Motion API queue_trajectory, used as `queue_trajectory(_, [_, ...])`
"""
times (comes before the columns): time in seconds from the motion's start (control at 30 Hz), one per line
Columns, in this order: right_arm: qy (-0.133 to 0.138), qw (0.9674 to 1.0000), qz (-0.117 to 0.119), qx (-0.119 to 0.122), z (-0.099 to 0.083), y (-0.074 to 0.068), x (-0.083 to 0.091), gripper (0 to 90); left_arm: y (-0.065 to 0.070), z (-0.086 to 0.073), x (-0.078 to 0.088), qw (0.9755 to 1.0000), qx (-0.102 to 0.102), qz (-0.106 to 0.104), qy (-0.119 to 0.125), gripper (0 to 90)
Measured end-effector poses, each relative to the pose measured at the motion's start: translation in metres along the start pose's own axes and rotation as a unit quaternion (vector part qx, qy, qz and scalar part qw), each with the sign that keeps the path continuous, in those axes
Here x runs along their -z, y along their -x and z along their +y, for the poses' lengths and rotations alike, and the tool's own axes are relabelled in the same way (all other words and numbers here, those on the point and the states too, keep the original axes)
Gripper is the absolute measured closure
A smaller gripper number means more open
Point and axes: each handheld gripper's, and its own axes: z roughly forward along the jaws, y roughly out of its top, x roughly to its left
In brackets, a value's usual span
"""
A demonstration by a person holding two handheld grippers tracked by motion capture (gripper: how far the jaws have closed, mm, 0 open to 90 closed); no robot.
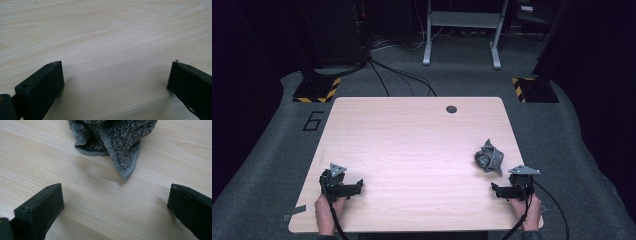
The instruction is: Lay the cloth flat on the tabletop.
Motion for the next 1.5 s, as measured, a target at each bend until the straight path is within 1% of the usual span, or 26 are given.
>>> queue_trajectory(0.43, [0.000, 1.0000, 0.000, 0.000, 0.000, 0.000, 0.000, 0.0, 0.000, 0.000, 0.000, 1.0000, 0.000, 0.000, 0.000, 0.3])
queue_trajectory(0.63, [-0.003, 1.0000, 0.005, 0.001, 0.001, 0.001, 0.000, 0.0, 0.000, 0.000, -0.001, 1.0000, 0.003, -0.001, 0.001, 0.3])
queue_trajectory(0.83, [-0.010, 0.9999, 0.000, -0.009, 0.004, 0.001, -0.001, 0.0, 0.000, 0.000, 0.000, 1.0000, 0.001, -0.001, 0.001, 0.3])
queue_trajectory(0.87, [-0.003, 0.9999, 0.013, -0.011, 0.006, 0.004, 0.000, 0.0, 0.000, 0.000, 0.000, 1.0000, 0.002, -0.001, 0.001, 0.3])
queue_trajectory(0.9, [0.001, 0.9997, 0.016, -0.019, 0.007, 0.004, 0.001, 0.0, 0.000, 0.000, 0.000, 1.0000, 0.002, -0.001, 0.001, 0.3])
queue_trajectory(0.93, [0.001, 0.9997, 0.016, -0.019, 0.007, 0.004, 0.001, 0.0, 0.000, 0.000, 0.000, 1.0000, 0.002, -0.001, 0.001, 0.3])
queue_trajectory(0.97, [0.000, 0.9996, 0.017, -0.024, 0.010, 0.003, 0.002, 0.0, 0.000, 0.000, 0.000, 1.0000, 0.002, -0.001, 0.002, 0.4])
queue_trajectory(1.0, [0.007, 0.9997, 0.014, -0.021, 0.015, 0.002, 0.006, 0.0, 0.000, 0.000, 0.000, 1.0000, 0.002, -0.001, 0.001, 0.4])
queue_trajectory(1.03, [0.007, 0.9997, 0.014, -0.021, 0.015, 0.002, 0.006, 0.0, 0.000, 0.000, 0.000, 1.0000, 0.002, -0.001, 0.001, 0.4])
queue_trajectory(1.07, [0.009, 0.9997, 0.016, -0.018, 0.022, -0.001, 0.010, 0.0, 0.000, 0.000, 0.000, 1.0000, 0.002, -0.001, 0.001, 0.4])
queue_trajectory(1.13, [0.012, 0.9997, 0.015, -0.016, 0.026, -0.002, 0.012, 0.0, 0.000, 0.000, 0.000, 1.0000, 0.002, -0.001, 0.001, 0.4])
queue_trajectory(1.17, [0.018, 0.9995, 0.023, -0.013, 0.036, -0.004, 0.014, 0.0, 0.000, 0.000, 0.000, 1.0000, 0.002, -0.001, 0.001, 0.4])
queue_trajectory(1.2, [0.018, 0.9995, 0.023, -0.013, 0.036, -0.004, 0.014, 0.0, 0.000, 0.000, 0.000, 1.0000, 0.002, -0.001, 0.001, 0.4])
queue_trajectory(1.23, [0.021, 0.9993, 0.028, -0.011, 0.044, -0.005, 0.016, 0.0, 0.000, 0.000, 0.000, 1.0000, 0.001, -0.001, 0.001, 0.4])
queue_trajectory(1.27, [0.021, 0.9993, 0.028, -0.011, 0.049, -0.006, 0.015, 0.0, 0.000, 0.000, 0.000, 1.0000, 0.002, -0.001, 0.001, 0.4])
queue_trajectory(1.3, [0.021, 0.9993, 0.028, -0.011, 0.049, -0.006, 0.015, 0.0, 0.000, 0.000, 0.000, 1.0000, 0.002, -0.001, 0.001, 0.4])
queue_trajectory(1.33, [0.025, 0.9992, 0.030, -0.012, 0.058, -0.006, 0.015, 0.0, 0.000, 0.000, 0.000, 1.0000, 0.002, -0.001, 0.001, 0.4])
queue_trajectory(1.4, [0.027, 0.9991, 0.029, -0.010, 0.066, -0.007, 0.015, 0.0, 0.000, 0.000, 0.000, 1.0000, 0.002, -0.001, 0.001, 0.4])
queue_trajectory(1.43, [0.027, 0.9991, 0.029, -0.010, 0.066, -0.007, 0.015, 0.0, 0.000, 0.000, 0.000, 1.0000, 0.002, -0.001, 0.001, 0.4])
queue_trajectory(1.47, [0.022, 0.9992, 0.032, -0.009, 0.074, -0.007, 0.011, 0.0, 0.000, 0.000, 0.000, 1.0000, 0.002, -0.001, 0.001, 0.4])
queue_trajectory(1.5, [0.022, 0.9992, 0.032, -0.009, 0.074, -0.007, 0.011, 0.0, 0.000, 0.000, 0.000, 1.0000, 0.002, -0.001, 0.001, 0.4])
